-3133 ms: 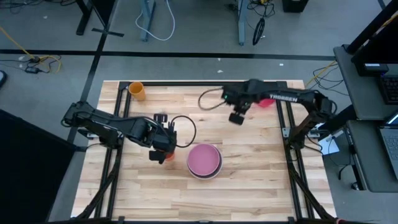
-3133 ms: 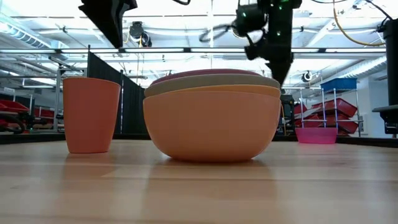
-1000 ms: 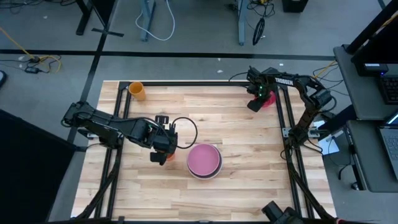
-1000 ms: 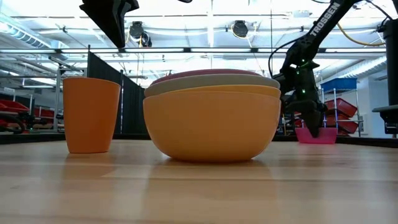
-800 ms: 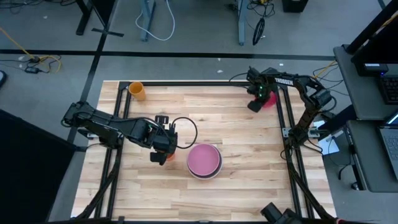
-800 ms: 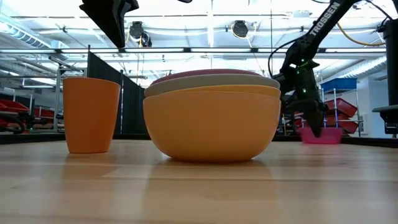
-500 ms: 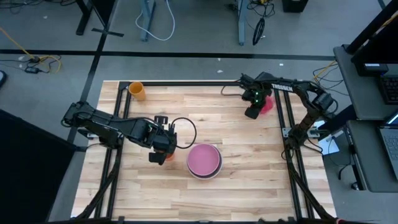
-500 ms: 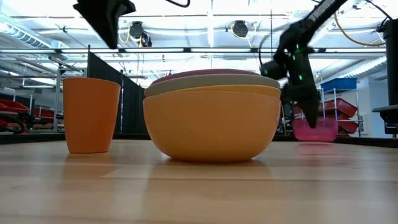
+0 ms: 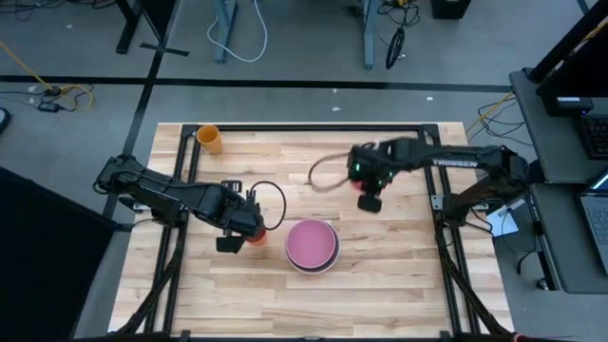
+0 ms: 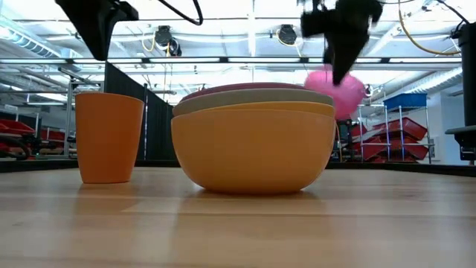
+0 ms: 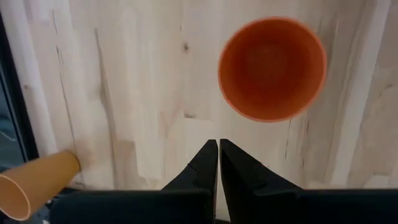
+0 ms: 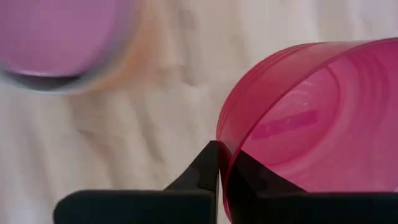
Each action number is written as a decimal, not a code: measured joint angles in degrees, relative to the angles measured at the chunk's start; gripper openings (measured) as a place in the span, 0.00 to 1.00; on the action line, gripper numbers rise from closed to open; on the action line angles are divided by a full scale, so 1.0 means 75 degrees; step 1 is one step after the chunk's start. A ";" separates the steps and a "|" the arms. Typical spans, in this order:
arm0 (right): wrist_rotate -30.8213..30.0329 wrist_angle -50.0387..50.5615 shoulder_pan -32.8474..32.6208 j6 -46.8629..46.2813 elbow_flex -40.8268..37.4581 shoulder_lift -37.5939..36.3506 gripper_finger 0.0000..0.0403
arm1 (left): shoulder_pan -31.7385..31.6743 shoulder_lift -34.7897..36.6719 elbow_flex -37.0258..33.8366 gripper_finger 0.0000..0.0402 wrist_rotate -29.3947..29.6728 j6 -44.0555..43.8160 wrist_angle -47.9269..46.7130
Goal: Nest bowls inside each other
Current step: Stack the light pink bowl on top of the pink bowl, then stack the yellow cup on top of the orange cup
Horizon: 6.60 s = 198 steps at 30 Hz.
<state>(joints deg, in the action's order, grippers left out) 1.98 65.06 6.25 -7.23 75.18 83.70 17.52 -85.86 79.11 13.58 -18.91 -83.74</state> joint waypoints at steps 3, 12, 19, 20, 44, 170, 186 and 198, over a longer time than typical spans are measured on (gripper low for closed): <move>0.0012 -0.0481 -0.0982 -0.0384 0.0267 0.0006 0.00 | 0.0020 0.0000 0.0000 0.01 0.0006 -0.0050 0.0003; -0.0008 -0.2278 -0.2692 -0.0890 0.0393 0.0112 0.00 | 0.0026 0.0000 0.0000 0.01 0.0409 -0.0444 0.0003; 0.0182 -0.3080 -0.2830 -0.0740 0.0393 0.0777 0.00 | 0.0026 0.0000 0.0000 0.01 0.0517 -0.0644 0.0009; 0.0172 -0.3090 -0.2807 -0.0710 0.0393 0.0880 0.00 | 0.0026 0.0000 0.0000 0.01 0.0528 -0.0645 0.0008; 0.0982 -0.3797 -0.2695 -0.0650 0.0597 0.2210 0.04 | 0.0026 0.0000 0.0000 0.01 0.0606 -0.0642 0.0100; -0.0493 -0.3544 -0.2948 0.1458 0.0597 0.1408 0.22 | -1.0661 -0.2591 0.0265 0.09 -0.1279 0.2716 0.1309; -0.0502 -0.3558 -0.2831 0.1452 0.0597 0.1413 0.22 | -1.0057 -0.1899 0.0265 0.00 -0.1276 0.2802 0.0193; -0.0507 -0.3347 -0.2335 0.1482 0.0594 0.1413 0.22 | -0.8252 0.0637 0.0265 0.00 -0.1438 0.2552 -0.0815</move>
<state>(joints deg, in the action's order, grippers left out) -1.83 39.96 -11.26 3.88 79.64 94.30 -44.37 -81.09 81.10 2.80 0.23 -89.86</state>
